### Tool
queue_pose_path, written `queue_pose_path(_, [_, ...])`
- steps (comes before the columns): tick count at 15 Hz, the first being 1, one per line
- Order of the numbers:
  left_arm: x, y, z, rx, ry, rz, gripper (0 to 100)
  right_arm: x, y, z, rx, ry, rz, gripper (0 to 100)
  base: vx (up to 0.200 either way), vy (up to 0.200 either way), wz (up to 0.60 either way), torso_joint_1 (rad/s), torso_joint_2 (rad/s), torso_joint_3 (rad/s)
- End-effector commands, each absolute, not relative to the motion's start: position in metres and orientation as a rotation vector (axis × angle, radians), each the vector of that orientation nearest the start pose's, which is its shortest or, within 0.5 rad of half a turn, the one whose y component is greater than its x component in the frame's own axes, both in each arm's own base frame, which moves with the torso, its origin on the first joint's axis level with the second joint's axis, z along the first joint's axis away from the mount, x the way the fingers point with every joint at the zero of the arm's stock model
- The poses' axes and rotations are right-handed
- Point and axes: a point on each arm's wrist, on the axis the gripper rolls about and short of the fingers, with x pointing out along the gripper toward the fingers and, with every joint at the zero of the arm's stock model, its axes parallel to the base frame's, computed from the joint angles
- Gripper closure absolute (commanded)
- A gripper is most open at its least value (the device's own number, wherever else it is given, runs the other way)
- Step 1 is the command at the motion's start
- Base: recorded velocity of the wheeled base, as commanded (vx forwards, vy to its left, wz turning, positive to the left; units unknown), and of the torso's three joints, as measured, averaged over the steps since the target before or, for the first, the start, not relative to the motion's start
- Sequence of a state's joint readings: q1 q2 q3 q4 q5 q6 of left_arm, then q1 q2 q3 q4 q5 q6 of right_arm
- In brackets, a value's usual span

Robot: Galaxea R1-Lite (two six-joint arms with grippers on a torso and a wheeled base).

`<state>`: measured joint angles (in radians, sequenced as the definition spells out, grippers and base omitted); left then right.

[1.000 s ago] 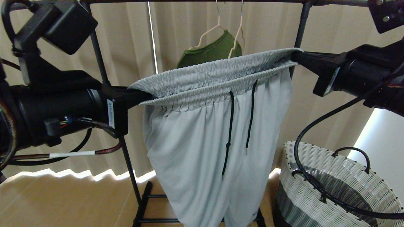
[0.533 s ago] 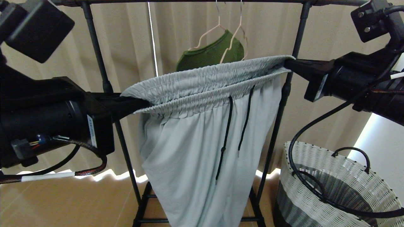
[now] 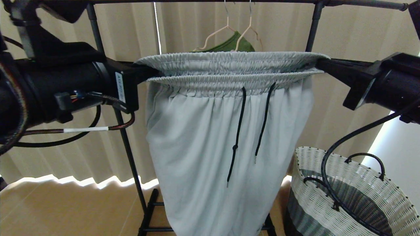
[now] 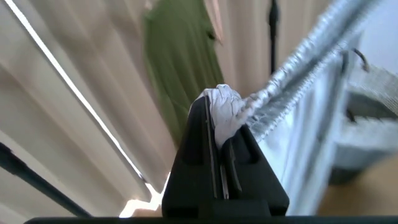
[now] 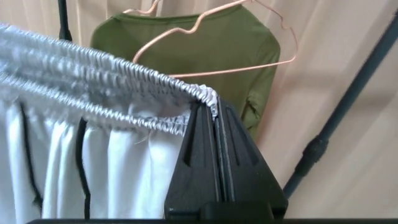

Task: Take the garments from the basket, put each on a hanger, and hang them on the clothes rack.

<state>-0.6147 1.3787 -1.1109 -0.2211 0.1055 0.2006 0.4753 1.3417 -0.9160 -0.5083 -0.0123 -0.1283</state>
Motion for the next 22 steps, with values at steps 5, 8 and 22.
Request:
queue_pose_path(5, [0.23,-0.146,0.291,0.192,0.077,-0.474,100,0.179,0.092,0.276,-0.117,-0.067,0.462,100,0.0,0.0,0.0,0.0,0.0,0.0])
queue_pose_path(8, [0.23,-0.147,0.316,0.163,-0.02,-0.473,100,0.179,0.092,0.283,-0.111,-0.093,0.461,100,0.0,0.0,0.0,0.0,0.0,0.0])
queue_pose_path(22, [0.23,-0.147,0.311,0.172,-0.026,-0.471,100,0.171,0.088,0.3,-0.094,-0.153,0.459,100,0.0,0.0,0.0,0.0,0.0,0.0])
